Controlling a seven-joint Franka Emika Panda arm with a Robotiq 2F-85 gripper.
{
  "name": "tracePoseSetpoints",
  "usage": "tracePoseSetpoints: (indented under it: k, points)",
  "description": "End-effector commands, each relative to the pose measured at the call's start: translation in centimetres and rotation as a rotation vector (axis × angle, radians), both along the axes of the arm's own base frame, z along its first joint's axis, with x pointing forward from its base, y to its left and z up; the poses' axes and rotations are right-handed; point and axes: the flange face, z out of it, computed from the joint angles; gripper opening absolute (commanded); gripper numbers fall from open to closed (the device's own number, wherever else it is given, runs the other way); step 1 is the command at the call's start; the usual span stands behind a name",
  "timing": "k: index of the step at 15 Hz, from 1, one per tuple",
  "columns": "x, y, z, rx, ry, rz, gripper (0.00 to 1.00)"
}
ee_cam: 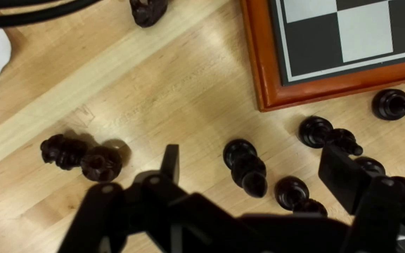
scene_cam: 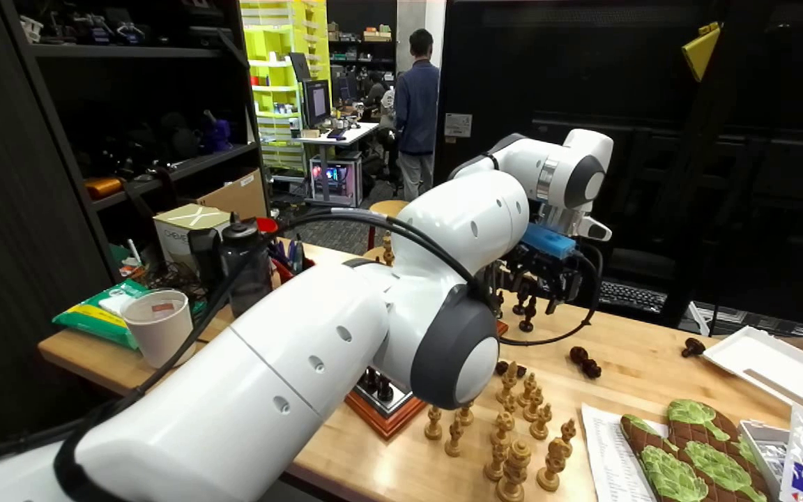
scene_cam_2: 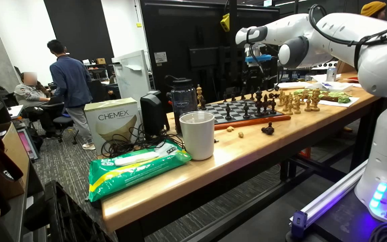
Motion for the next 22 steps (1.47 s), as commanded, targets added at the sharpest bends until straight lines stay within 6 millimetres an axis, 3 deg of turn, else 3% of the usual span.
tracePoseSetpoints:
  k: [1,22]
  points:
    - [-0.11,0.15,-0.03,0.016,0.004,0.012,1.0]
    - [0.32,-0.1,-0.63,0.024,-0.032,0.117,1.0]
